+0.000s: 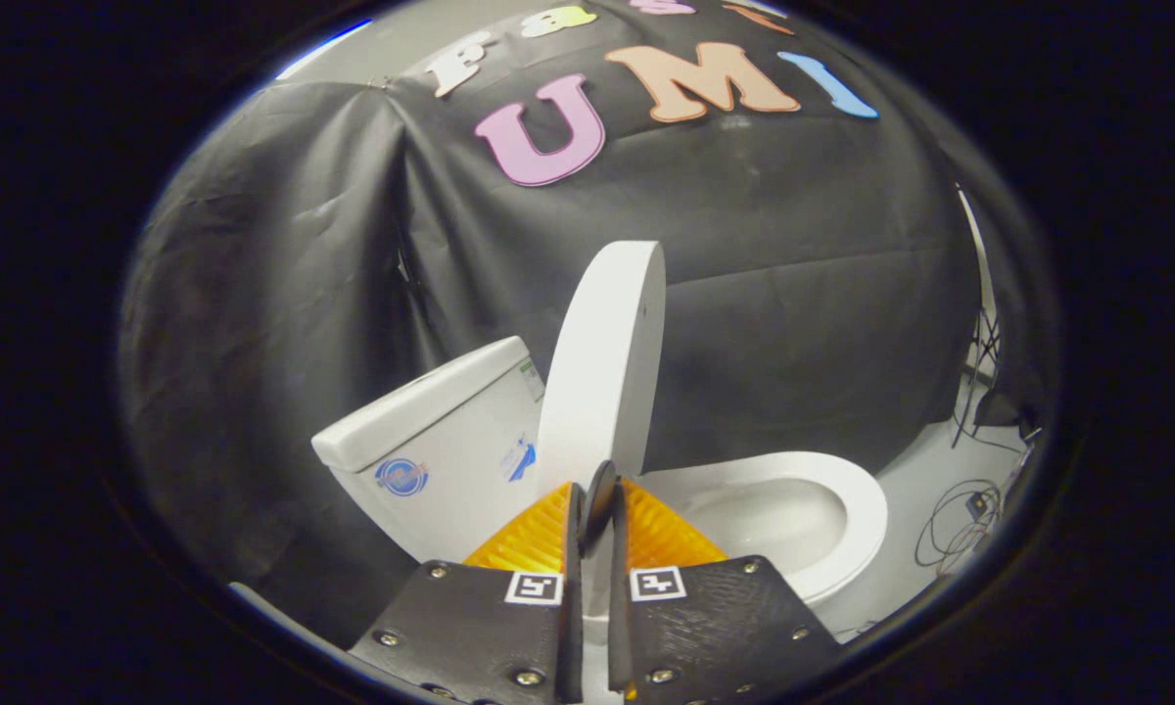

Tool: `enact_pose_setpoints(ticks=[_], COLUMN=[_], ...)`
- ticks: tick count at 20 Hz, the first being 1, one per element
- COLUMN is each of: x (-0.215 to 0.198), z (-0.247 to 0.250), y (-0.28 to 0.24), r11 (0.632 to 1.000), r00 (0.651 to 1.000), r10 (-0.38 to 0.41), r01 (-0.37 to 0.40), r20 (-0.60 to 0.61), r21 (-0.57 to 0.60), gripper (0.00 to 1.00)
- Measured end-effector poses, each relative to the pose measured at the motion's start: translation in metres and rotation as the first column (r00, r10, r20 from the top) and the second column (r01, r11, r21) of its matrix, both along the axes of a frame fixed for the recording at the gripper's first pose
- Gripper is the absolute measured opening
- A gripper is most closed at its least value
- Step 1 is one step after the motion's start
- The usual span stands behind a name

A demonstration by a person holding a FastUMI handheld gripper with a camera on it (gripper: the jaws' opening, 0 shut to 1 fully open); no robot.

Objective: Open the toilet lid.

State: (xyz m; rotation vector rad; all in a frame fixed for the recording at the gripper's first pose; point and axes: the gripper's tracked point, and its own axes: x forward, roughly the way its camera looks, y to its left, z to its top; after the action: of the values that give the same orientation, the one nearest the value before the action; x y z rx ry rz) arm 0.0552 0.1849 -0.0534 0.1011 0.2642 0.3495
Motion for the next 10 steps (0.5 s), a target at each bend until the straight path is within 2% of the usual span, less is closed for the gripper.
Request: enact_pose_setpoints(ticks=[10], x=[-0.001], z=[0.005], y=[0.028], r11=[1.000], r00=[0.999], r10=[0.021], r01=[-0.021], r20=[0.024], r21=[0.006], gripper=[0.11])
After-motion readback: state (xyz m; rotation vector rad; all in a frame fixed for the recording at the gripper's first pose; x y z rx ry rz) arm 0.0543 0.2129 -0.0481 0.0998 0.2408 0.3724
